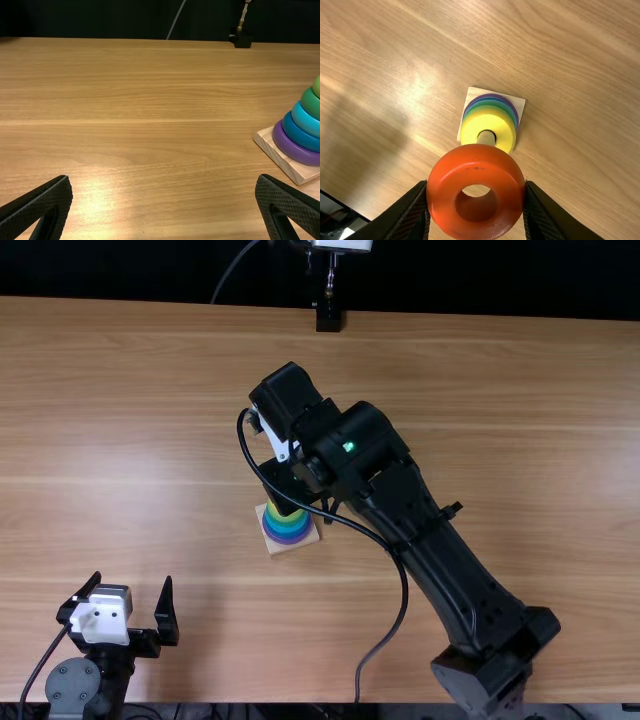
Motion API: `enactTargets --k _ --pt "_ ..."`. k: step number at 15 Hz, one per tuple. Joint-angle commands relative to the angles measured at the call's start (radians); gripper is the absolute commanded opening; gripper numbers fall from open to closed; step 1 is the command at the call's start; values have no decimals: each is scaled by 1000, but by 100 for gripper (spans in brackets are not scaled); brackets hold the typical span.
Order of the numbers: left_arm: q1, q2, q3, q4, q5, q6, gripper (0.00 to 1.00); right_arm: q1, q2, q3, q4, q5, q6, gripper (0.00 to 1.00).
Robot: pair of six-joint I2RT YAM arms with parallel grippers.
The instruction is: Build the Hanoi tower: stack the rings onto the peg from bottom to top in this color order: purple, dark blue, light blue, dark green, light green, yellow, orange.
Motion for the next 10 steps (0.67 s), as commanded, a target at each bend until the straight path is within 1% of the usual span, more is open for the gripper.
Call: enactTargets --k 1,10 --pt "9 -12 -103 -78 6 7 100 3 33 19 0 -7 6 0" --pt "9 -12 -103 -78 6 5 100 1 48 14 -6 -7 8 0"
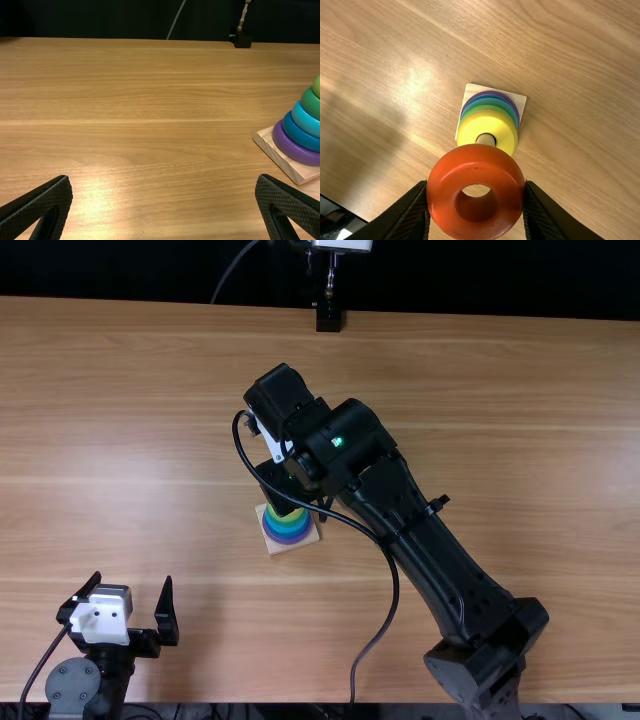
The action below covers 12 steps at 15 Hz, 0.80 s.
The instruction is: Build the Hanoi tower: stack the rings onto the peg from bottom to top in this color order: purple, dark blue, light blue, dark green, light green, yellow, orange.
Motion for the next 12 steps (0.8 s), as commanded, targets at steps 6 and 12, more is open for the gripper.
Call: enactTargets --k 6,12 --pt "9 -12 -103 -78 6 5 100 1 47 11 -3 -7 6 0" --pt "9 -12 -103 -78 6 5 100 -3 47 -12 -27 -1 72 100"
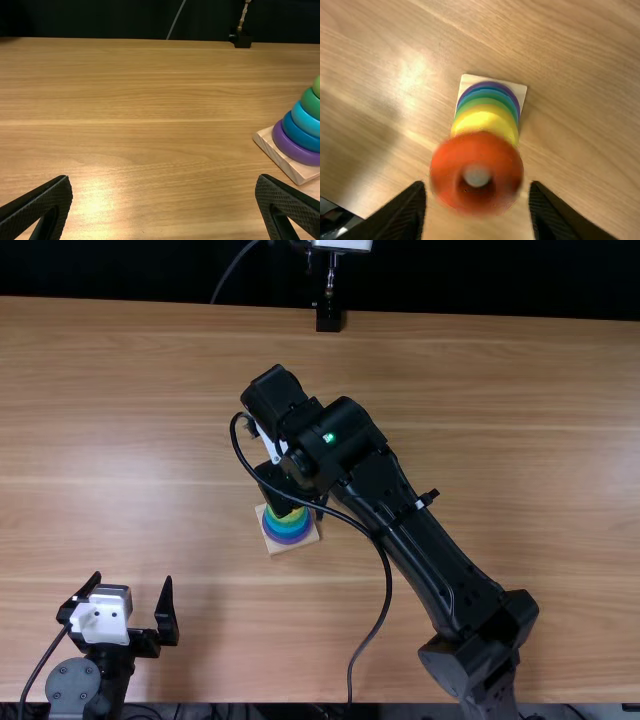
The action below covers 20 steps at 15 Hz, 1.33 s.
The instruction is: Build the Hanoi tower: stack the rings onto the peg from bottom to top in this color order: purple, dark blue, light blue, dark green, light green, yellow, orange.
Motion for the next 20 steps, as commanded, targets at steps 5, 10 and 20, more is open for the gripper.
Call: enactTargets --k 5,10,20 --pt "9 -12 -103 -78 6 5 100 -18 13 -25 27 0 87 100" --pt "9 -12 -103 -78 6 5 100 -121 -171 -227 296 14 70 100" --pt "9 -12 -103 -78 6 7 100 -567 -1191 -1393 1207 24 -237 100"
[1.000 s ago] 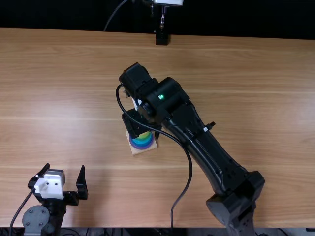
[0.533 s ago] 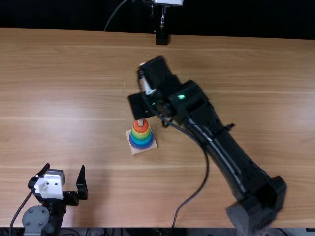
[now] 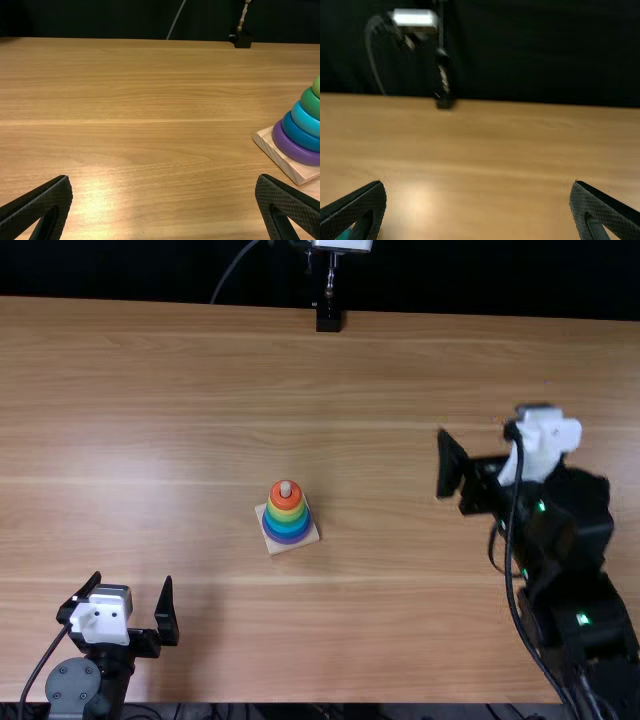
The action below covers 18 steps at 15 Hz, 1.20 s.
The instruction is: Build the Hanoi tower: stack the rings onto the peg from bottom to top in this color order: purple, dark blue, light blue, dark green, light green, yellow, orange.
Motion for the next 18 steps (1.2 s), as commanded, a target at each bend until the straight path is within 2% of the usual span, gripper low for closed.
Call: enactTargets --k 1,4,7,9,13,15,18 --pt "9 -12 -103 -77 6 5 100 -44 -164 -119 3 1 -106 100" --pt "9 -12 -103 -77 6 5 100 -134 -516 -363 3 -1 -110 100" --pt "9 -12 -103 -77 6 5 100 -189 -688 -539 0 -1 -111 100" --pt "9 -12 -103 -77 6 5 100 -188 -780 -617 -4 -1 -111 100" --pt "9 -12 -103 -77 6 5 100 -188 -868 -744 -4 -1 -110 100" --pt "9 -12 -103 -77 6 5 100 -189 -886 -766 -6 3 -95 100" --pt "9 -12 -103 -77 6 5 100 -191 -909 -847 -2 3 -100 100"
